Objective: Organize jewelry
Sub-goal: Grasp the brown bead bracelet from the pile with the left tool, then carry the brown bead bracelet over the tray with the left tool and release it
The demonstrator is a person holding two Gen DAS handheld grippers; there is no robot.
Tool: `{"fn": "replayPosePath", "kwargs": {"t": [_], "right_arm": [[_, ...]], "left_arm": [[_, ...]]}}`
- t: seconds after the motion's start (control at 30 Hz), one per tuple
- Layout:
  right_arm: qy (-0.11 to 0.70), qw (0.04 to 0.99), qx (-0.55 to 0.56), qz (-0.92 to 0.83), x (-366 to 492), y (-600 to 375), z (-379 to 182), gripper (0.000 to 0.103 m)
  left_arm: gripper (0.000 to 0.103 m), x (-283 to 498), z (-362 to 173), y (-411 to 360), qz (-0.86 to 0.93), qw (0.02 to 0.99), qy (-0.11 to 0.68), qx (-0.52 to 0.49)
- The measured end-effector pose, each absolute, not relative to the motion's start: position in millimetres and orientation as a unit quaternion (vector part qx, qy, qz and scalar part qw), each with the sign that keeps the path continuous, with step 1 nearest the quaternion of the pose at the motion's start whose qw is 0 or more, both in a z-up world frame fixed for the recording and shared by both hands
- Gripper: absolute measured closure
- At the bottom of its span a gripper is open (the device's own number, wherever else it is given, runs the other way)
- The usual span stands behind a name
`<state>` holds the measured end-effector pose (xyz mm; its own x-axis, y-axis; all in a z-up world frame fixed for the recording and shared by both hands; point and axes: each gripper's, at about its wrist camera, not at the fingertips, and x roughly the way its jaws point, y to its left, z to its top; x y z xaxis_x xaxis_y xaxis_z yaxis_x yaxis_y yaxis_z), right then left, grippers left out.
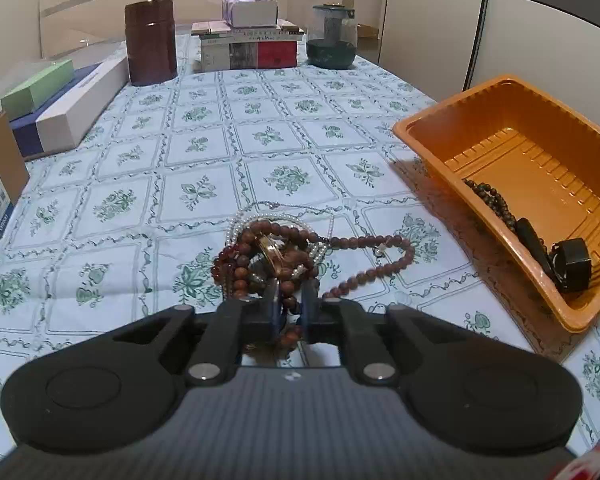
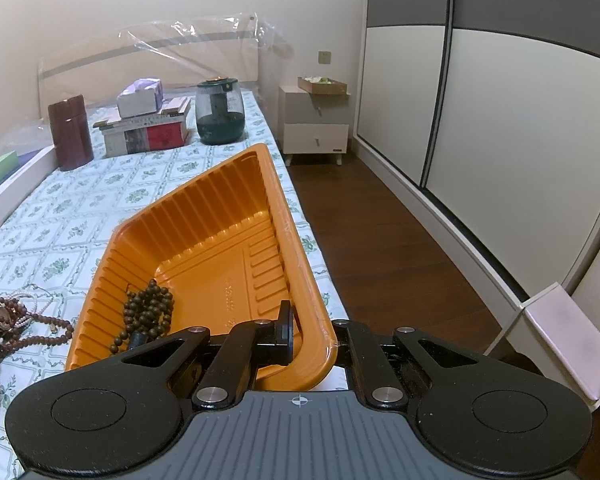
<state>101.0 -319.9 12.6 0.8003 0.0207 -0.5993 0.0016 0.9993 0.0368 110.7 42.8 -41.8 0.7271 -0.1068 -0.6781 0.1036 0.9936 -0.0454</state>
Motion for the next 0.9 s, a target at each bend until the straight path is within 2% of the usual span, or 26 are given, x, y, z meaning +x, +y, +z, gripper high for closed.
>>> {"fn": "replayPosePath", "kwargs": {"t": [0.2,0.9], "right_arm": [[0.315,0.949,0.019,0.006,100,-320,13,0.096],[0.308,0.951,0.023,0.011,99,-319,20,0.096]], "left_arm": [[0.097,105,-16,50,-0.063,0.938,0.342,-0.007],[0.098,122,130,58,-0.120,0.971,0.207,-0.004]]}}
